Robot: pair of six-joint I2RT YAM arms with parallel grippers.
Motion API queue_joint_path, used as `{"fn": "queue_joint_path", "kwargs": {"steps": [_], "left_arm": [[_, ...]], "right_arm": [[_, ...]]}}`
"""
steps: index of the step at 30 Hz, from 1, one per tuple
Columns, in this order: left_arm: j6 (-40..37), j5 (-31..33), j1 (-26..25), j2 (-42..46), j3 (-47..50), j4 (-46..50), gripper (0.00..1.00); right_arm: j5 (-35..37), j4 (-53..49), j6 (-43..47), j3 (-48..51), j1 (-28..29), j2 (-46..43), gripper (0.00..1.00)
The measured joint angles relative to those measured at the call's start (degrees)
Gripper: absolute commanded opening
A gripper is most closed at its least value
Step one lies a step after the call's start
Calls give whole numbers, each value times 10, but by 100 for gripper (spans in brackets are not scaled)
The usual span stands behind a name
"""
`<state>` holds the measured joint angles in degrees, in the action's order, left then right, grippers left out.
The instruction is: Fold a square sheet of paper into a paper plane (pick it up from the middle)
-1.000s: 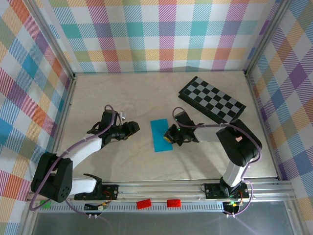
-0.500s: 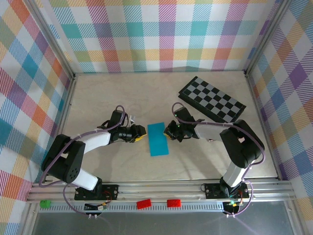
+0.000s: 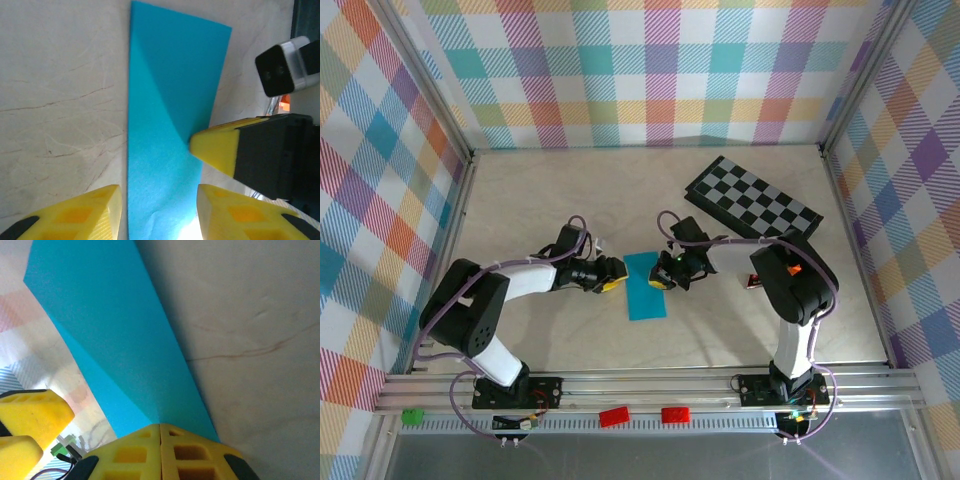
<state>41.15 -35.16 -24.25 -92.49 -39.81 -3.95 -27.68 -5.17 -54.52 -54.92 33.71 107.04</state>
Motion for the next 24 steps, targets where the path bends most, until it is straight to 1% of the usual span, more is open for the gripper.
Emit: {"fn": "queue_joint_path", "kwargs": {"steps": [5, 8, 16, 19, 21, 24], "left_arm": [[0, -5, -4, -15, -5, -8, 45], [0, -9, -12, -24, -5, -10, 44], [4, -10, -21, -37, -6, -22, 43], [10, -10, -24, -40, -7, -25, 41], [14, -10, -26, -43, -9, -27, 36], [16, -10, -32, -50, -10, -37, 35]], "right_arm": [[-34, 34, 0, 23, -19, 0, 7], [-51, 58, 0, 36, -25, -1, 7], [-65, 79, 0, 46, -30, -1, 7], [-65, 80, -1, 46, -30, -1, 7], [-66, 83, -1, 47, -31, -1, 7], [-68, 94, -5, 54, -32, -2, 7]]}}
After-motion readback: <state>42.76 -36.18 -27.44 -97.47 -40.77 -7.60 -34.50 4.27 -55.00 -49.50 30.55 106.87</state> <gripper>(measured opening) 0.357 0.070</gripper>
